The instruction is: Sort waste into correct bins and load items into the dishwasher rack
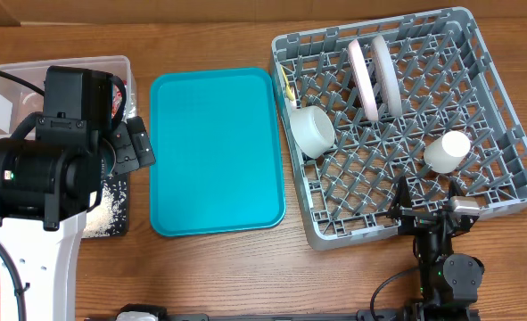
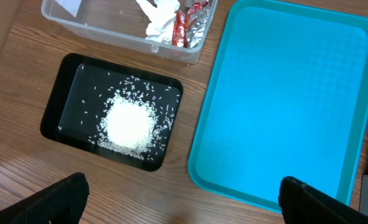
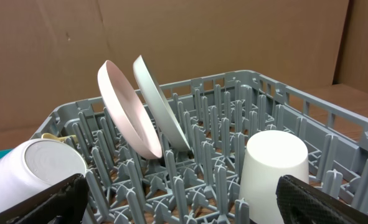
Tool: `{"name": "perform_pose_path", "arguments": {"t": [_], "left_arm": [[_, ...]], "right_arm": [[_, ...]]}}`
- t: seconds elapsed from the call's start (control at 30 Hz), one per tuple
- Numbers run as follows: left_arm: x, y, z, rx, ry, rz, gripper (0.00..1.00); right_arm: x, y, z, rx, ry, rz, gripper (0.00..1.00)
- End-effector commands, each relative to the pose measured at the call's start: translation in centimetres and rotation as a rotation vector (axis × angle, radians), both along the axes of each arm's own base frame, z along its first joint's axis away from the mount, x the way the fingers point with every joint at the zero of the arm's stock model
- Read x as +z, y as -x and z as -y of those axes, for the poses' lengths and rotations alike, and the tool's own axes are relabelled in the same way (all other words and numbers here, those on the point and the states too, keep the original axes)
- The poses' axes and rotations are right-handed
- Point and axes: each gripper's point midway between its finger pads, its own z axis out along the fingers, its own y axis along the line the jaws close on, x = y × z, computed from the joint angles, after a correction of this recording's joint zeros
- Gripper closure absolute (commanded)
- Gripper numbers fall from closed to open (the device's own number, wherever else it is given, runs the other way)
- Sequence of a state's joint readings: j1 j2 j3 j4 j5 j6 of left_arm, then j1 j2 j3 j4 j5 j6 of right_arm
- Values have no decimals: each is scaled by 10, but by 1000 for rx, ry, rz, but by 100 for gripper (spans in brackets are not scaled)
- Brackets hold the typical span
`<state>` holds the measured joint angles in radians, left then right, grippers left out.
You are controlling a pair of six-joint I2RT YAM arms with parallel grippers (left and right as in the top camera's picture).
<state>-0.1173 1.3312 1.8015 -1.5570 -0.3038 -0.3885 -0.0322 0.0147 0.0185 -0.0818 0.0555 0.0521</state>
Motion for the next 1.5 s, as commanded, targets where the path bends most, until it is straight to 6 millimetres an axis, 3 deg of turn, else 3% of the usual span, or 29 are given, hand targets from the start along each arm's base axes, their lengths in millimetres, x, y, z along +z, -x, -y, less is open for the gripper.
{"name": "perform_pose_path", "arguments": {"t": [0.0, 0.1, 0.2, 0.4, 0.57, 0.67, 0.87, 1.1, 1.23, 1.47], "left_arm": [[5, 0, -2, -2, -17, 14, 0], [14, 8, -1, -11, -18, 50, 0], [36, 21, -8, 1, -37, 160, 0], [83, 9, 7, -197, -78, 535, 0], [86, 27, 15, -338, -172, 758, 0], [67, 44, 13, -353, -211, 827, 0], [8, 62, 11, -342, -227, 935, 0], [-75, 44, 13, -335, -223, 975, 0], [-107, 33, 15, -319, -197, 988, 0], [-137, 21, 16, -315, -197, 997, 0]], "right_arm": [[-1, 0, 0, -1, 1, 7, 0], [-1, 0, 0, -1, 1, 7, 0], [-1, 0, 0, -1, 1, 7, 0], [-1, 0, 0, -1, 1, 7, 0], [-1, 0, 0, -1, 1, 7, 0], [-1, 0, 0, -1, 1, 7, 0], [-1, 0, 0, -1, 1, 7, 0], [-1, 0, 0, -1, 1, 7, 0], [-1, 0, 0, -1, 1, 7, 0], [-1, 0, 0, -1, 1, 7, 0]]}}
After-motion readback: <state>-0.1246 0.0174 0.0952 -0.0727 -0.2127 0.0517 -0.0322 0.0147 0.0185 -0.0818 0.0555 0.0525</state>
